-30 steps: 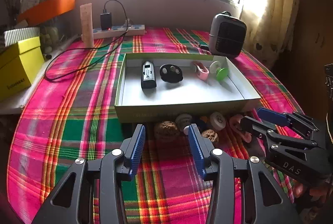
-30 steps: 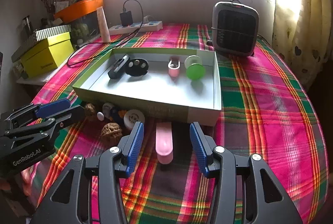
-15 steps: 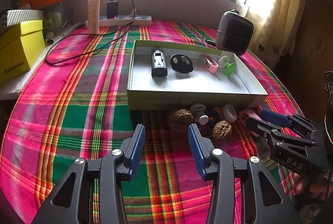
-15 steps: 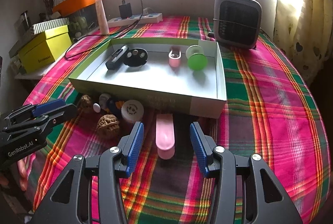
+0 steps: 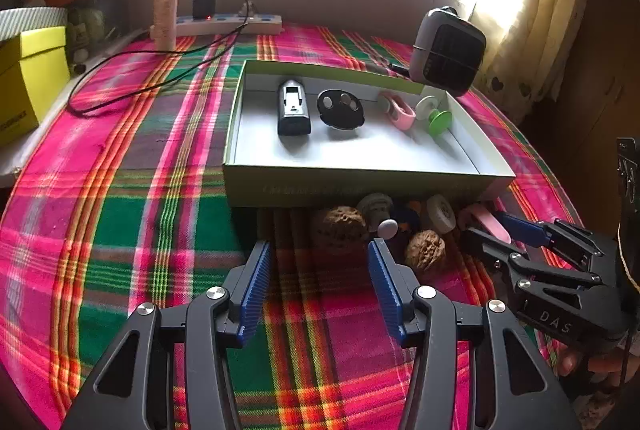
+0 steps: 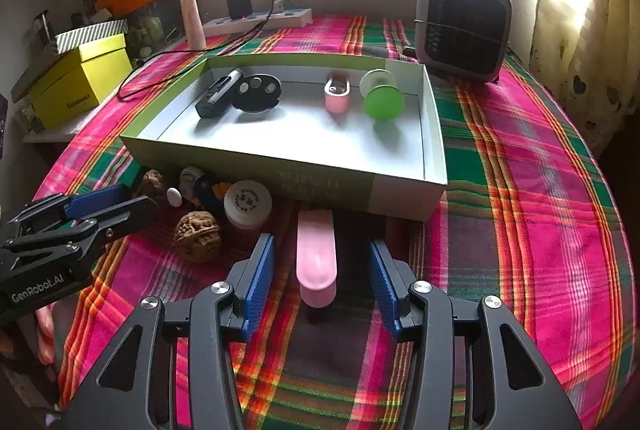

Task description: Organize objects

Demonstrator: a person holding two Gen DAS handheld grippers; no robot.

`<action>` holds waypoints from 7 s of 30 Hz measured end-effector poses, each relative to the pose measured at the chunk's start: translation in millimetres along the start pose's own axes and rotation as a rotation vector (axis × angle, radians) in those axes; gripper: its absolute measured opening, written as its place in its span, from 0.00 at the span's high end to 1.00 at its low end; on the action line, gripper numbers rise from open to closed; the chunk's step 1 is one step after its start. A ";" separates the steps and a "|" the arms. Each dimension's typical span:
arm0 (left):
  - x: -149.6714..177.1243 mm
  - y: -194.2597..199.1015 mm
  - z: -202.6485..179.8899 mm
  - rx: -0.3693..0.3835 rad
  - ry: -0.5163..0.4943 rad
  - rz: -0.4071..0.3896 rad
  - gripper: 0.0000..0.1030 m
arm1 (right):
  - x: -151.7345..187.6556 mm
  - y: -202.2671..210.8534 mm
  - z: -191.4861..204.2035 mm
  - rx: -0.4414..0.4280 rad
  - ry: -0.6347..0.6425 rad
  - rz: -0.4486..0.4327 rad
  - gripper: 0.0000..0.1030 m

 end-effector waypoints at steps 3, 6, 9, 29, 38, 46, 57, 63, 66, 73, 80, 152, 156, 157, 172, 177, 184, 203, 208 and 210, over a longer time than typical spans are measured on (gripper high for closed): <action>-0.2 -4.4 1.3 -0.007 0.003 0.011 0.53 | 0.4 -2.0 0.6 -0.001 0.004 0.009 0.54; -0.5 -6.0 1.7 -0.004 0.004 0.012 0.53 | 0.2 -3.8 1.0 -0.003 0.009 0.014 0.54; -0.9 -7.0 1.8 -0.005 0.000 0.013 0.53 | -0.4 -5.1 0.6 0.001 0.016 0.015 0.54; -6.8 -15.5 0.8 0.002 0.000 0.018 0.64 | -1.6 -7.8 0.2 0.019 0.042 0.021 0.54; -9.7 -19.4 2.9 0.006 0.029 0.023 0.72 | -1.5 -7.5 -0.6 0.021 0.038 0.021 0.54; -6.7 -15.8 7.3 -0.007 0.035 0.021 0.72 | -1.7 -6.2 -3.9 0.020 0.026 0.016 0.61; -1.0 -8.7 9.0 -0.002 0.046 0.015 0.72 | -1.4 -6.4 -2.1 0.029 0.029 0.012 0.78; -0.6 -7.7 10.0 0.010 0.058 0.010 0.72 | -1.0 -5.9 0.9 0.035 0.038 0.011 0.82; -0.6 -7.8 10.5 0.008 0.054 0.010 0.72 | -1.3 -5.7 -1.5 0.026 0.020 0.011 0.82; -1.6 -7.9 11.0 -0.001 0.048 0.010 0.72 | -1.4 -5.2 -1.6 0.012 0.006 0.009 0.82; -2.1 -8.6 9.5 -0.015 0.037 0.012 0.72 | -1.5 -5.0 -2.5 0.000 -0.004 0.010 0.82; -59.0 -58.8 12.0 -0.011 0.029 0.013 0.72 | -105.7 -107.4 10.1 -0.092 0.043 0.046 0.82; -59.4 -60.2 11.4 -0.025 0.011 0.007 0.72 | -104.8 -112.6 10.6 -0.089 0.037 0.056 0.82; -59.5 -60.3 11.5 -0.027 0.009 0.006 0.72 | -104.6 -113.3 11.0 -0.089 0.036 0.058 0.82; -58.8 -61.2 10.7 -0.032 0.001 0.006 0.72 | -102.1 -115.8 13.7 -0.080 0.053 0.085 0.82; -58.3 -60.7 10.0 -0.032 0.000 0.005 0.72 | -101.7 -116.4 13.2 -0.081 0.048 0.090 0.82; -58.0 -60.3 9.8 -0.034 -0.002 0.006 0.72 | -102.6 -116.8 13.6 -0.083 0.039 0.091 0.82; -56.7 -47.8 7.9 -0.039 0.015 -0.006 0.66 | -105.0 -94.5 13.6 -0.086 0.011 0.043 0.69; -55.2 -38.1 3.8 -0.038 0.017 -0.018 0.65 | -104.5 -78.9 12.0 -0.084 0.004 0.015 0.69; -54.3 -33.7 2.8 -0.040 0.016 -0.022 0.64 | -103.3 -71.9 11.9 -0.086 -0.001 0.005 0.69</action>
Point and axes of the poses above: each gripper's, at about its wrist camera, not at the fingertips, and y roughly against the way its jaws point, z to its left, x to its underside, the point moved 7 cm from there along -y, roughly the way its jaws point, and after that the axes turned 11 degrees about -z, right-handed, at the moved point
